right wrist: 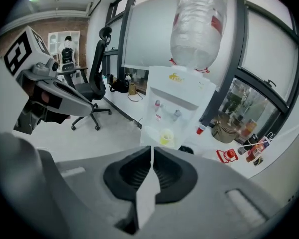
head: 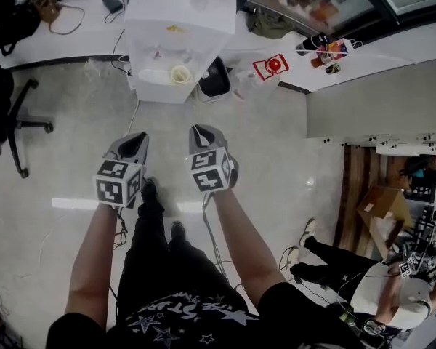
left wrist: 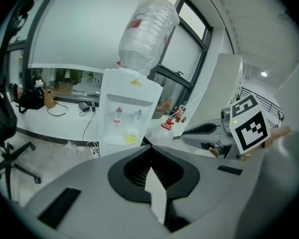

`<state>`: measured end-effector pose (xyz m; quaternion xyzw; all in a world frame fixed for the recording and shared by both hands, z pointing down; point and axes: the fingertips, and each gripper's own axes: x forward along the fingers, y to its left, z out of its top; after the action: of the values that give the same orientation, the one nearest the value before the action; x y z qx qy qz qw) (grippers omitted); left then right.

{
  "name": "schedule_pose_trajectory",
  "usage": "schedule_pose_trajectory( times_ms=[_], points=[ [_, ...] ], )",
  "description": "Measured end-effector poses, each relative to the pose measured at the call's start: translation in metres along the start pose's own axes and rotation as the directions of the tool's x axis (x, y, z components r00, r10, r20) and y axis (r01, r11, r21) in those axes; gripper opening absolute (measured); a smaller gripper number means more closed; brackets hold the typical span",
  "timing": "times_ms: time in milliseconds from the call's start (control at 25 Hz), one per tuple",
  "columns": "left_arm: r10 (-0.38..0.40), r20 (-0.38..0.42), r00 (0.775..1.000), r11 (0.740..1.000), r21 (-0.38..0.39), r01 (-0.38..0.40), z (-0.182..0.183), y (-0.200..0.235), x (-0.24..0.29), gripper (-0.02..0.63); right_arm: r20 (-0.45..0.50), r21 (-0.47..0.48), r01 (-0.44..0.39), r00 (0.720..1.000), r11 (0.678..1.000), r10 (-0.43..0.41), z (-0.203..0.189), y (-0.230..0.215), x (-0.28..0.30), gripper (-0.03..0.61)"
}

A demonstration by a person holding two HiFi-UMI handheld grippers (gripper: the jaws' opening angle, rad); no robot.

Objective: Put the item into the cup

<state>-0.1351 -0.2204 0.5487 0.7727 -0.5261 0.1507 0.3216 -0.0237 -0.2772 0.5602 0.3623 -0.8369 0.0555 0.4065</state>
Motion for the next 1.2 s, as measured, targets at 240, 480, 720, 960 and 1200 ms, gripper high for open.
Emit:
schedule_pose_trajectory(
  times_ms=[240,480,720,960,1200],
  points=[
    [0.017,0.046,0.999,1.000,-0.008,-0.017,-0.018,-0.057,-0.037,0.005,0.062,-0.010,-0.009,0.998,1.000,0.010,-0.024,0.005,-0.070,0.014],
    [0.023,0.091,0.996,0.999,0.022,-0.025,-0.022,-0.114,-0.070,0.005,0.124,-0.031,-0.018,0.992,0.999,0.021,-0.038,0.015,-0.138,0.014],
    [0.034,0.167,0.985,0.997,0.063,-0.045,-0.023,-0.172,-0.109,0.005,0.184,-0.015,-0.034,0.982,0.999,0.036,-0.059,0.023,-0.200,0.000],
    [0.061,0.253,0.965,0.994,0.077,-0.083,-0.018,-0.219,-0.164,0.005,0.260,-0.025,-0.046,0.964,0.999,0.051,-0.062,0.029,-0.266,0.000],
    [0.088,0.297,0.951,0.990,0.080,-0.117,-0.025,-0.242,-0.213,0.005,0.346,0.009,-0.099,0.934,0.995,0.089,-0.061,0.045,-0.312,0.000]
  ],
)
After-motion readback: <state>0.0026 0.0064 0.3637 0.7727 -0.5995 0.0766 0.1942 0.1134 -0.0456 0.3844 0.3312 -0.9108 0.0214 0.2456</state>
